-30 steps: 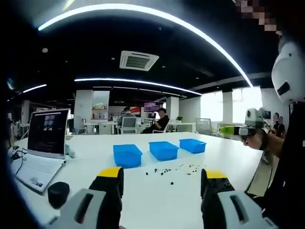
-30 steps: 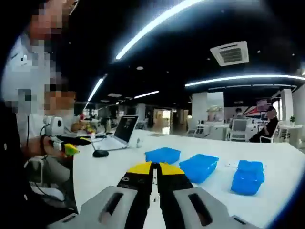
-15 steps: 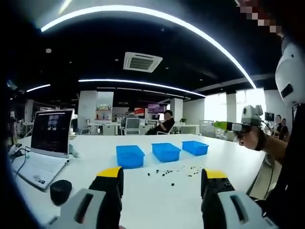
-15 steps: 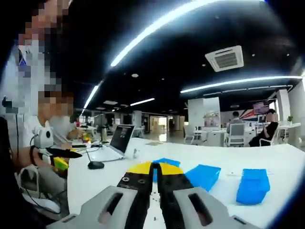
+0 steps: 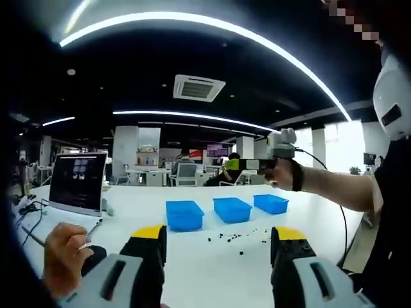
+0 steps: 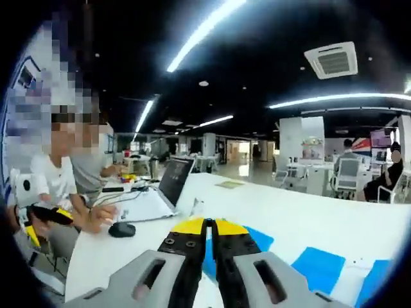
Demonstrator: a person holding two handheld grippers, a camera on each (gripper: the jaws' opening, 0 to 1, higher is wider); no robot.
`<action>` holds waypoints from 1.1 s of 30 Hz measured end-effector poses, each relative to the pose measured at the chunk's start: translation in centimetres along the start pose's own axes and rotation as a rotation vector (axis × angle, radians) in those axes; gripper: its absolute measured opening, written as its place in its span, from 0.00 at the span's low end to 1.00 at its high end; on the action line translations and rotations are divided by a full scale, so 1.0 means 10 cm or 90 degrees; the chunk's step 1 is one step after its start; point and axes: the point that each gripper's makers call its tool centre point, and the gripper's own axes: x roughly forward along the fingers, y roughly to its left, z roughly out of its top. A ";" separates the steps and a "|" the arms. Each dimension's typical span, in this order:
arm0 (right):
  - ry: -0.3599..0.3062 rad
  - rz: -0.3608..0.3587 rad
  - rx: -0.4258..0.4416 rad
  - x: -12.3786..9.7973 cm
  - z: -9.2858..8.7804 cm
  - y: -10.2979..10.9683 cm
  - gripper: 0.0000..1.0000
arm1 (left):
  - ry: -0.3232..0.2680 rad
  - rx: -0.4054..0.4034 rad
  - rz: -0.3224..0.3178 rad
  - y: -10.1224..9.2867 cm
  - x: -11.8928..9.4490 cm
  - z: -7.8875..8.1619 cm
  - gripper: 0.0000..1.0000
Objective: Pick up the resistors one by one and place each resistor into its matching bin, sorting the parts by color and model until every resistor is separated into the correct bin for its type
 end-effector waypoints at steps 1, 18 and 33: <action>0.007 0.002 0.016 0.10 -0.03 -0.04 0.06 | -0.003 -0.002 0.003 0.01 -0.01 0.01 0.66; 0.070 -0.034 0.000 1.02 -0.31 -0.22 0.07 | -0.011 -0.012 0.036 0.10 -0.04 0.04 0.66; 0.059 -0.006 -0.008 0.29 -0.38 -0.11 0.31 | -0.014 -0.012 0.024 0.06 0.03 0.06 0.66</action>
